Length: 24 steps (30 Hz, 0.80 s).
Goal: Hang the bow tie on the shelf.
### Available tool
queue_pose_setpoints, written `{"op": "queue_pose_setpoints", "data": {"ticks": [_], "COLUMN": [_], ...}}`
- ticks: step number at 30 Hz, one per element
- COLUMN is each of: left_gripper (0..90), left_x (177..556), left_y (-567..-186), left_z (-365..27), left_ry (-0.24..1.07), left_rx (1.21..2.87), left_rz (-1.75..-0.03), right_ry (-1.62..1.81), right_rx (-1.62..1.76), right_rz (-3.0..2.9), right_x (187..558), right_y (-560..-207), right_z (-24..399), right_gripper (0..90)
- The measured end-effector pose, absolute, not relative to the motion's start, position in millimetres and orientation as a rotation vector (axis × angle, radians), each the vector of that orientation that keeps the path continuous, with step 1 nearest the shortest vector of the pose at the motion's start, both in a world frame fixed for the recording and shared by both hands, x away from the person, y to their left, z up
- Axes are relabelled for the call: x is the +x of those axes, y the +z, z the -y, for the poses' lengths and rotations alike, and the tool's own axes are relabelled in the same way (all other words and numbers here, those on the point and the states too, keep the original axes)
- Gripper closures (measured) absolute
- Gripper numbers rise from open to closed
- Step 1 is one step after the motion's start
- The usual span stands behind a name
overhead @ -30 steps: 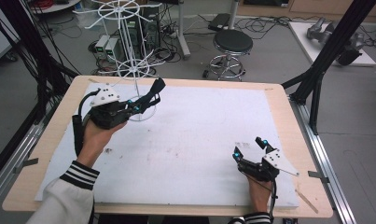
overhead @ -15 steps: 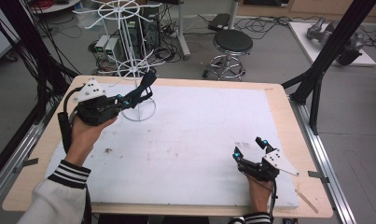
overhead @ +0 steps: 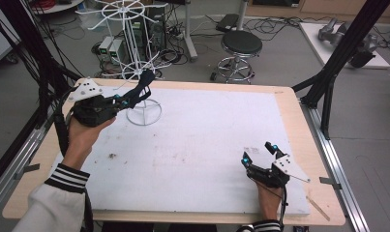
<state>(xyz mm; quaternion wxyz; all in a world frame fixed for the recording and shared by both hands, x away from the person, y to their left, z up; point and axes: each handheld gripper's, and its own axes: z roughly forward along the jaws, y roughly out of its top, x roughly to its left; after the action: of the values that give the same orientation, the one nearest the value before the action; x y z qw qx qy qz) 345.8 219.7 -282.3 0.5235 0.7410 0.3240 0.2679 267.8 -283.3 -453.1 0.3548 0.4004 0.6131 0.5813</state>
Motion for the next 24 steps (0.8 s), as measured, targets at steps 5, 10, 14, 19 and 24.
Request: {"op": "queue_pose_setpoints", "data": {"ticks": [5,10,14,19,24], "left_gripper": [85.9,85.9,85.9,86.0,86.0], "left_x": [349,353,356,360,363], "left_y": [-284,-287,-290,-292,-294], "left_z": [-221,-222,-224,-223,-221], "left_ry": [0.647,0.657,0.669,0.69,0.711], "left_rx": [1.767,1.776,1.771,1.756,1.758], "left_rz": [-0.797,-0.819,-0.838,-0.856,-0.864], "right_ry": [1.503,1.503,1.501,1.502,1.502], "right_rx": [1.034,1.039,1.032,1.034,1.034], "right_rz": [-1.585,-1.585,-1.584,-1.583,-1.584], "right_x": [268,268,268,268,268], "right_y": [-453,-453,-453,-453,-453], "right_z": [283,283,284,284,284], "right_gripper": [9.1,9.1,9.1,9.1,9.1]}}
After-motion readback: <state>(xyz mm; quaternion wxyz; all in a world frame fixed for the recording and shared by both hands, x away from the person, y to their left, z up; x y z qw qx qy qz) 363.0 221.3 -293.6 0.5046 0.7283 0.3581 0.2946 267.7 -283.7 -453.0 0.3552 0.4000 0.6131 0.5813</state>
